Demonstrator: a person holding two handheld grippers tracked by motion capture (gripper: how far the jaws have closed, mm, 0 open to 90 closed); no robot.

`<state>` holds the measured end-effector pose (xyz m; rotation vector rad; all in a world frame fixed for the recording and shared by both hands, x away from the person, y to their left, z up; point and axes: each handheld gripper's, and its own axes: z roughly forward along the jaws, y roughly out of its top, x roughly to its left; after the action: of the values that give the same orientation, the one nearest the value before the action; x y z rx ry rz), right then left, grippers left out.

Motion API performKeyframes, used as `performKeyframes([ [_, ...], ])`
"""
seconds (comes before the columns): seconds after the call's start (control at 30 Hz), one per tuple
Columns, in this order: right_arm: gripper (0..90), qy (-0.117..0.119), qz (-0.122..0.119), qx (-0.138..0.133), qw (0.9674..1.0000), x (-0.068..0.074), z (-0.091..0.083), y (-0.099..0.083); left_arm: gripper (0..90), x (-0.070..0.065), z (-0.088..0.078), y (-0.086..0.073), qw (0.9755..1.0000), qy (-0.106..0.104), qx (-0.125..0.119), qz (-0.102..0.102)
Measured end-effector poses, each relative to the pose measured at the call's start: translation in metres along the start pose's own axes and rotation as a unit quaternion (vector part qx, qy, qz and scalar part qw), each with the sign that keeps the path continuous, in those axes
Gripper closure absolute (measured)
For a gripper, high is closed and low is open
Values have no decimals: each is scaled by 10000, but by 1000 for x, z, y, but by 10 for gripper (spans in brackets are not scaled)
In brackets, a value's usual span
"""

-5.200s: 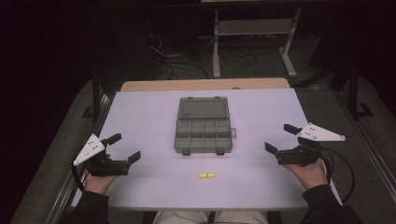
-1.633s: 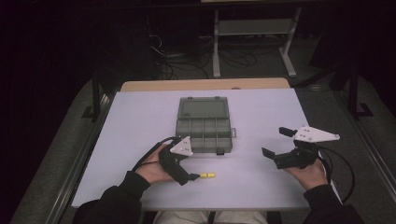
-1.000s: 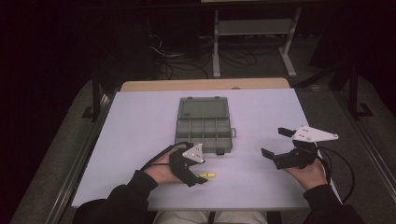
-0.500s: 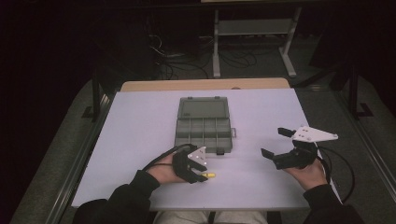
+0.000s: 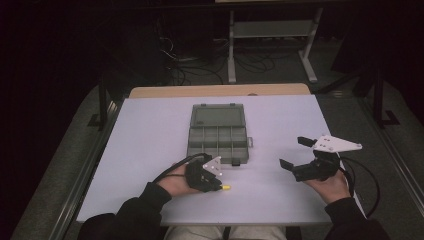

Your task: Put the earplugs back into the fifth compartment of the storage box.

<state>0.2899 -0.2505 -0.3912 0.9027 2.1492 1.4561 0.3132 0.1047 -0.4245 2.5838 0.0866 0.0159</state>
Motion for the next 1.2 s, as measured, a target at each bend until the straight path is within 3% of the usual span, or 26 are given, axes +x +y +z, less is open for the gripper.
performKeyframes([
  [0.67,0,-2,-2,-14,10000,0,-1,0,806,13,-53,12,9990,240,-362,-58],
  [0.93,0,-33,-12,-45,10000,0,-1,0,807,24,-77,18,9977,479,-476,-110],
  [1.2,0,-18,-26,-44,10000,0,-1,0,807,36,-95,16,9953,704,-593,-290],
])
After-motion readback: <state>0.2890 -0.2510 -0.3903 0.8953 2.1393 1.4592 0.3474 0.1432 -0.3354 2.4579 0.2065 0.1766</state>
